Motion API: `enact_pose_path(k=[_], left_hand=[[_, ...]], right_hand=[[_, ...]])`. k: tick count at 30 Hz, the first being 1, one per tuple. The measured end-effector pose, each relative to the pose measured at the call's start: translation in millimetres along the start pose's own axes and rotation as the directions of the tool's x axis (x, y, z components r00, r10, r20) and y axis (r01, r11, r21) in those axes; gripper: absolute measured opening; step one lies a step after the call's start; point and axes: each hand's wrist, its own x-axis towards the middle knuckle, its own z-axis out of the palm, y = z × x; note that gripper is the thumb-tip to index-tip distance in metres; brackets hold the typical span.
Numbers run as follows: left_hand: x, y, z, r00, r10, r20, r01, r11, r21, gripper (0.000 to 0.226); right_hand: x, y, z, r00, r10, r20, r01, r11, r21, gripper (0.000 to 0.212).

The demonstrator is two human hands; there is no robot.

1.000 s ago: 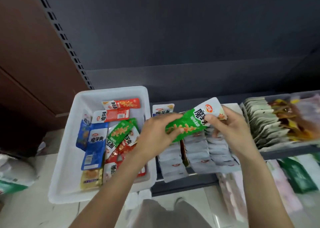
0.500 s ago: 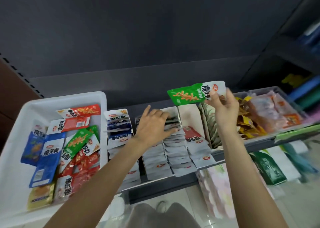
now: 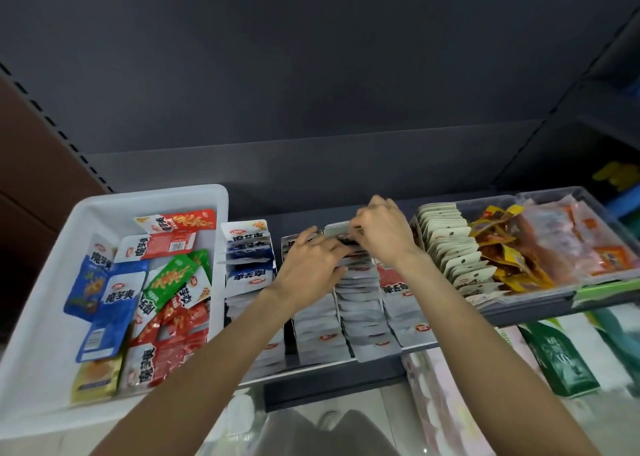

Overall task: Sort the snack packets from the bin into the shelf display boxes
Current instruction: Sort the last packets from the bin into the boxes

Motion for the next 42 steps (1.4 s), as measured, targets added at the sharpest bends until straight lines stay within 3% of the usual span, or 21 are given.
enact_pose_path(k=[2, 6, 8, 10, 13, 15, 18, 20, 23, 25, 29, 33, 35, 38, 40, 42], left_hand=[[-1, 1, -3, 0.997, 0.035, 0.064, -0.036, 0.999, 0.014, 0.034], [-6, -6, -9, 0.995, 0.062, 0.082, -0.06, 0.998, -0.027, 0.046], [-15, -12, -15, 0.994, 0.079, -0.077, -0.085, 0.994, -0.074, 0.042], [-28, -18, -27, 0.957, 0.007, -0.289, -0.053, 0.987, -0.154, 0.033], [-62, -36, -49, 0.832, -0.18, -0.524, 0.047, 0.965, -0.256, 0.021], [-96, -57, -59, 0.755, -0.321, -0.572, 0.161, 0.936, -0.313, 0.019], [-155, -98, -63, 0.679, -0.556, -0.479, 0.401, 0.828, -0.393, 0.021], [-192, -127, -60, 0.649, -0.662, -0.376, 0.558, 0.75, -0.355, 0.02], [-228, -163, -46, 0.622, -0.781, -0.057, 0.754, 0.617, -0.224, 0.037], [-238, -178, -36, 0.6, -0.789, 0.127, 0.799, 0.587, -0.131, 0.052], [-246, -193, -22, 0.566, -0.754, 0.334, 0.803, 0.596, -0.014, 0.067], [-249, -196, -21, 0.56, -0.753, 0.347, 0.805, 0.593, -0.012, 0.064], [-250, -197, -20, 0.566, -0.754, 0.334, 0.809, 0.586, -0.048, 0.058], [-252, -201, -22, 0.521, -0.794, 0.312, 0.853, 0.484, -0.194, 0.051], [-249, -200, -30, 0.473, -0.852, 0.222, 0.857, 0.388, -0.338, 0.044], [-243, -194, -41, 0.405, -0.908, 0.107, 0.806, 0.299, -0.512, 0.036]], right_hand=[[1, -5, 4, 0.995, 0.054, 0.088, -0.053, 0.998, -0.019, 0.022], [-4, -10, 4, 0.996, 0.081, 0.028, -0.08, 0.997, -0.02, 0.021], [-12, -13, 0, 0.992, 0.104, -0.069, -0.093, 0.985, 0.144, 0.021], [-19, -27, -5, 0.968, 0.141, -0.208, -0.057, 0.929, 0.366, 0.021], [-28, -71, -20, 0.904, 0.177, -0.39, 0.081, 0.825, 0.56, 0.02], [-29, -110, -25, 0.91, 0.155, -0.385, 0.145, 0.75, 0.645, 0.02], [-21, -167, -13, 0.953, -0.002, -0.303, 0.22, 0.69, 0.689, 0.023], [-10, -202, 2, 0.972, -0.127, -0.199, 0.231, 0.69, 0.686, 0.024], [12, -247, 31, 0.967, -0.256, 0.011, 0.197, 0.769, 0.609, 0.031], [30, -272, 55, 0.939, -0.328, 0.104, 0.24, 0.84, 0.486, 0.04], [61, -299, 94, 0.861, -0.398, 0.317, 0.331, 0.911, 0.245, 0.059], [72, -307, 110, 0.777, -0.449, 0.441, 0.434, 0.89, 0.142, 0.069], [71, -306, 105, 0.792, -0.474, 0.384, 0.51, 0.86, 0.01, 0.05], [66, -303, 88, 0.797, -0.516, 0.313, 0.573, 0.809, -0.127, 0.032], [61, -298, 71, 0.84, -0.486, 0.24, 0.529, 0.832, -0.168, 0.029], [55, -292, 55, 0.919, -0.382, 0.093, 0.393, 0.907, -0.153, 0.022]])
